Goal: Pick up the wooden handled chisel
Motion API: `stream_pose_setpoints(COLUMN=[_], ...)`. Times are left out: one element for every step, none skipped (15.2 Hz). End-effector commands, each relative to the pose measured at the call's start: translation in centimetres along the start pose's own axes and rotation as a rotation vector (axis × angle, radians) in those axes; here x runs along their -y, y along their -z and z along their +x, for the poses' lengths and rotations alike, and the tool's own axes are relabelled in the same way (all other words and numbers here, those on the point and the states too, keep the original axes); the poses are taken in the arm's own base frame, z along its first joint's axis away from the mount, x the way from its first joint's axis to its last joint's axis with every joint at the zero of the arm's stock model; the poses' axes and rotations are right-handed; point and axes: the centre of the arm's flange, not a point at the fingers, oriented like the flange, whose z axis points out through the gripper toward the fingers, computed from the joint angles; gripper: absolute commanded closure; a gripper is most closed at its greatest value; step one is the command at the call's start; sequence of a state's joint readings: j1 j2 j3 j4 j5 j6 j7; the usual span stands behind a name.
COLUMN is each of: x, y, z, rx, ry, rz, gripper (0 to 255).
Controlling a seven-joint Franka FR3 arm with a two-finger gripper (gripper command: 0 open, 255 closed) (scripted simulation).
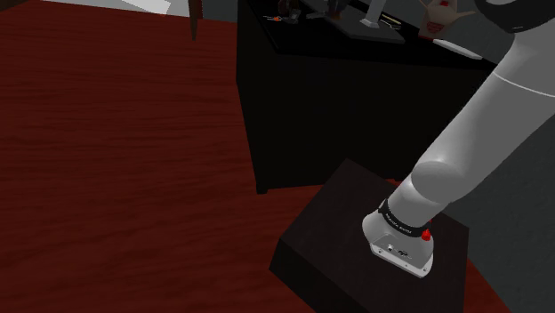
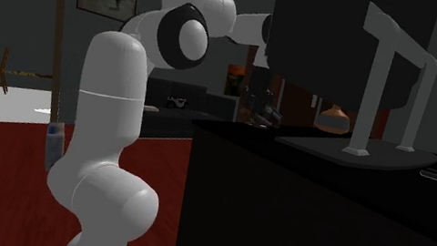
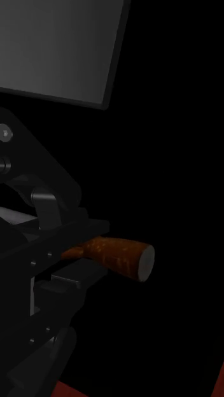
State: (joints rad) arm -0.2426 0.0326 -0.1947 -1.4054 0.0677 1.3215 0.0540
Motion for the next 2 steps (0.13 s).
stream_pose_setpoints(x=[-2.07,-2.07], y=[2.17,2.17], z=[-1.00,-1.00], rx=[-0.037,-0.037], ry=[-0.037,-0.037], rz=[0.007,0.007], gripper=[255,255])
